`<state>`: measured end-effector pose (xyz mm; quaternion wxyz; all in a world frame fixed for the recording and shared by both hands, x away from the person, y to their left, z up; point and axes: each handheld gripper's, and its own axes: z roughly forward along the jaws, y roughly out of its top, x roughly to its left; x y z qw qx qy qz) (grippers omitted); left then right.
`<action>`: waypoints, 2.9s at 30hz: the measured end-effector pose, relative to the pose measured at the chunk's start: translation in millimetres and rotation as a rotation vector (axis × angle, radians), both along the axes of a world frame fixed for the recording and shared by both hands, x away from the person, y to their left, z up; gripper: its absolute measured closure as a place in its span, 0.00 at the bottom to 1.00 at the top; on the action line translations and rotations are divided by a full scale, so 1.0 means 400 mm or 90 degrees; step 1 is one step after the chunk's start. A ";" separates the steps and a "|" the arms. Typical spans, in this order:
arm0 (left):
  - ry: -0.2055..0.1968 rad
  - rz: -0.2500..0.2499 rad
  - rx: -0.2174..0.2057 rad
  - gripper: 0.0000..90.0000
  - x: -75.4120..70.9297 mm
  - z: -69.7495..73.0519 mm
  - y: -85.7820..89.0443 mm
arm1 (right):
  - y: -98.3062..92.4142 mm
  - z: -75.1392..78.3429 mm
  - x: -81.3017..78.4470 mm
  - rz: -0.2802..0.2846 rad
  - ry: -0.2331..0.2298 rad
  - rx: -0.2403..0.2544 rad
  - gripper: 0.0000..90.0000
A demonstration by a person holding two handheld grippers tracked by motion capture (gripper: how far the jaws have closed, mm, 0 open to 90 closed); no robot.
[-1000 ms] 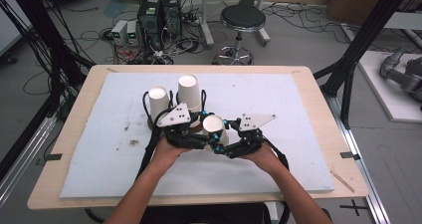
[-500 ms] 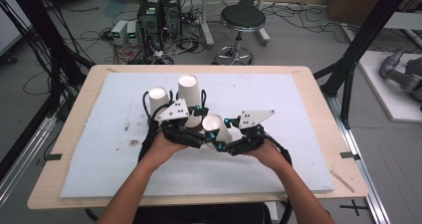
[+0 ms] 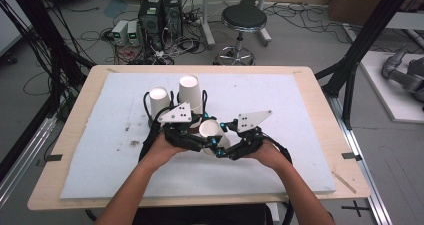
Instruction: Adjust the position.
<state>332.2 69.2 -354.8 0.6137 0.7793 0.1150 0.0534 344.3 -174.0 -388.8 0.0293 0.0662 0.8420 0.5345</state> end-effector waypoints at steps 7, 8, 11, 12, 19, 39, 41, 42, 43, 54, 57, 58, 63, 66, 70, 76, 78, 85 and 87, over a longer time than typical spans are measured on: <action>0.010 0.023 -0.090 0.40 -0.001 0.007 0.036 | -0.003 -0.004 -0.008 -0.046 0.031 0.090 0.19; 0.010 0.022 -0.096 0.40 -0.001 0.008 0.039 | 0.001 -0.010 -0.009 -0.047 0.030 0.085 0.19; 0.012 0.016 -0.104 0.40 -0.003 0.009 0.038 | 0.011 -0.019 -0.009 -0.044 0.023 0.076 0.20; 0.012 0.014 -0.101 0.40 -0.004 0.008 0.037 | 0.011 -0.018 -0.009 -0.039 0.019 0.076 0.21; -0.002 0.032 -0.045 0.36 -0.014 0.003 0.032 | -0.006 -0.015 -0.006 -0.016 -0.017 0.032 0.34; 0.005 -0.006 -0.022 0.39 -0.010 0.007 0.036 | -0.004 -0.002 -0.011 -0.010 -0.012 0.017 0.22; 0.005 -0.004 -0.042 0.39 -0.010 0.010 0.042 | -0.008 0.002 -0.010 -0.019 -0.004 0.052 0.21; 0.004 -0.005 -0.050 0.40 -0.009 0.011 0.044 | -0.009 0.001 -0.009 -0.021 0.003 0.066 0.21; 0.004 -0.005 -0.058 0.40 -0.009 0.012 0.045 | -0.008 -0.001 -0.010 -0.021 0.008 0.074 0.21; 0.018 0.007 -0.023 0.36 -0.021 -0.005 0.048 | -0.009 -0.006 -0.011 0.009 -0.016 0.036 0.32; 0.024 0.022 -0.011 0.25 -0.025 -0.011 0.052 | -0.008 -0.005 -0.006 -0.003 -0.035 -0.006 0.33; 0.026 0.025 -0.015 0.25 -0.023 -0.013 0.057 | -0.009 -0.005 -0.006 -0.002 -0.029 -0.006 0.34; 0.035 0.015 -0.019 0.26 -0.016 -0.017 0.065 | -0.005 0.000 -0.010 0.013 -0.032 -0.022 0.35; 0.034 -0.016 -0.027 0.37 -0.016 -0.019 0.066 | -0.004 0.001 -0.010 0.021 -0.019 -0.020 0.37; 0.039 -0.035 -0.043 0.40 -0.013 -0.019 0.072 | -0.007 0.000 -0.009 0.031 -0.014 -0.013 0.33; 0.019 -0.027 -0.086 0.40 -0.017 -0.011 0.085 | -0.012 0.011 -0.010 -0.001 0.006 0.064 0.20; 0.014 -0.029 -0.102 0.40 -0.017 -0.008 0.089 | -0.017 0.010 -0.010 -0.004 0.022 0.093 0.20; 0.025 -0.031 -0.090 0.40 -0.017 -0.016 0.092 | -0.027 0.012 -0.009 0.018 -0.003 0.086 0.32; 0.031 -0.029 -0.082 0.40 -0.018 -0.021 0.091 | -0.026 0.011 -0.008 0.022 -0.006 0.071 0.33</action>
